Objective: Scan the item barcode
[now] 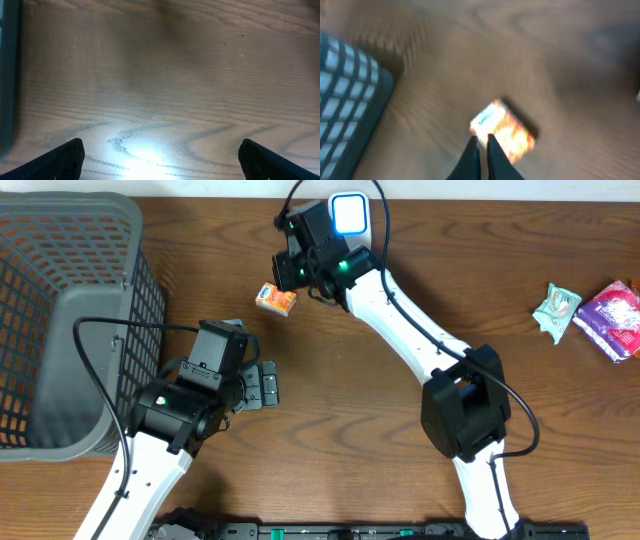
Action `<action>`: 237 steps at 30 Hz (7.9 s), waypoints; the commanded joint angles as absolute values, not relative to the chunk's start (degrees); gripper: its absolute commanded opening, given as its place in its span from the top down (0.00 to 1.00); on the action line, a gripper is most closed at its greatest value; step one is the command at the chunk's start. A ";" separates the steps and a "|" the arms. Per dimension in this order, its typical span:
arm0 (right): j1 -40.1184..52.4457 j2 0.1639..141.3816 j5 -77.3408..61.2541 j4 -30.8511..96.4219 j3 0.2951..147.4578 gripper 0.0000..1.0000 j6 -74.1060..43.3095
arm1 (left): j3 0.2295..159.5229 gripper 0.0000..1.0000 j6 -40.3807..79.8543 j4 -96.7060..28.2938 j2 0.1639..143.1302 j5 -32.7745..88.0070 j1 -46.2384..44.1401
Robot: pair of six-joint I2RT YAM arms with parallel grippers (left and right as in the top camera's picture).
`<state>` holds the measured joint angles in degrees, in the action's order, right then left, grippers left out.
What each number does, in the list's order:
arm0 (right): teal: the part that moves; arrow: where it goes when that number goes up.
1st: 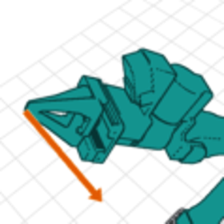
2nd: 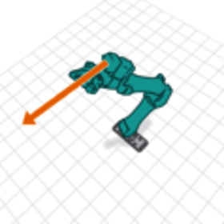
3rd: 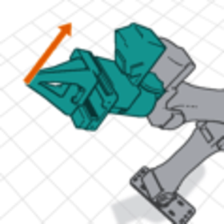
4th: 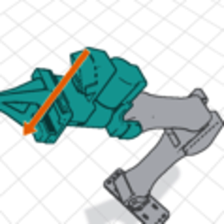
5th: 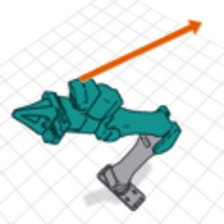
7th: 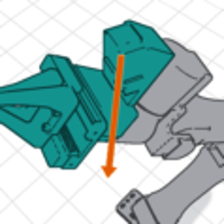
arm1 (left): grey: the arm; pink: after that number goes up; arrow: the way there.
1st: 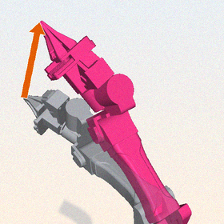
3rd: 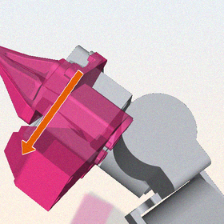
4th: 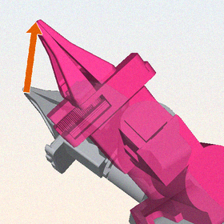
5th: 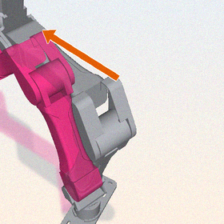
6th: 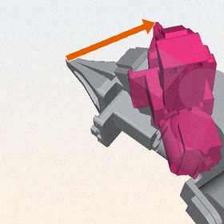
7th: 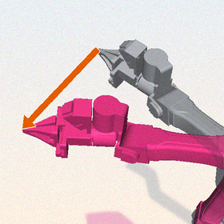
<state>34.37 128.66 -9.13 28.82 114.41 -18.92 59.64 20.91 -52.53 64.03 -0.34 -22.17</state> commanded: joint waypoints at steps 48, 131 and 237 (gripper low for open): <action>36.18 139.74 -26.09 37.50 114.30 0.33 -18.33 | 59.70 0.02 20.16 -52.66 64.10 -0.64 -21.91; 17.12 140.86 -30.30 79.40 114.32 0.90 7.49 | 59.70 0.02 20.16 -52.66 64.10 -0.64 -21.91; -5.50 131.79 -35.07 83.00 103.07 0.19 6.90 | 59.70 0.02 20.16 -52.66 64.10 -0.64 -21.91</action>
